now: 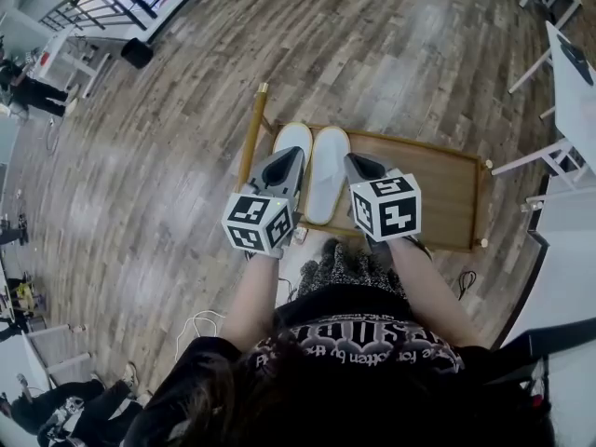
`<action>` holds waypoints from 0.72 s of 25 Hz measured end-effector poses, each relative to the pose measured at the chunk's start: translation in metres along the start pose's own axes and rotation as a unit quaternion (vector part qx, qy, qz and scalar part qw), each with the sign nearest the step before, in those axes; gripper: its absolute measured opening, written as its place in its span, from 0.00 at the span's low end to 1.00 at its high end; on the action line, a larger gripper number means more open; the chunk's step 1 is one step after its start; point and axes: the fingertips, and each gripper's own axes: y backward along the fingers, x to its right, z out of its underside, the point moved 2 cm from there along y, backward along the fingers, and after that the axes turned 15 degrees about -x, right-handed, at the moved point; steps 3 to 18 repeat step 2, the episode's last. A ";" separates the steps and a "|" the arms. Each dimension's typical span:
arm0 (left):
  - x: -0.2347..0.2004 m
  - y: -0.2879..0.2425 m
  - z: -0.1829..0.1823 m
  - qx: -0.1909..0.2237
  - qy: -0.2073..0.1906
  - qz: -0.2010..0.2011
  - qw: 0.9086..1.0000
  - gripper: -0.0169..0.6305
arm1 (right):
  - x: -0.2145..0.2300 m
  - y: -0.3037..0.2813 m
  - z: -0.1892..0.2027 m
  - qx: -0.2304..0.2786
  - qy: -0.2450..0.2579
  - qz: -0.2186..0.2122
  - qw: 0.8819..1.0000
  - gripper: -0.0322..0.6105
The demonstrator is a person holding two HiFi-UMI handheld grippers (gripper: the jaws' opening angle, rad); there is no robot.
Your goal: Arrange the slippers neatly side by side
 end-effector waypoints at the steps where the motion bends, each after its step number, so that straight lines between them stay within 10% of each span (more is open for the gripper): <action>1: -0.001 0.001 0.001 0.000 0.002 -0.003 1.000 0.03 | -0.002 0.000 0.000 0.000 0.003 -0.001 1.000 0.05; 18: -0.002 0.003 0.002 -0.001 0.005 -0.007 1.000 0.03 | -0.003 0.001 0.001 0.000 0.005 -0.002 1.000 0.05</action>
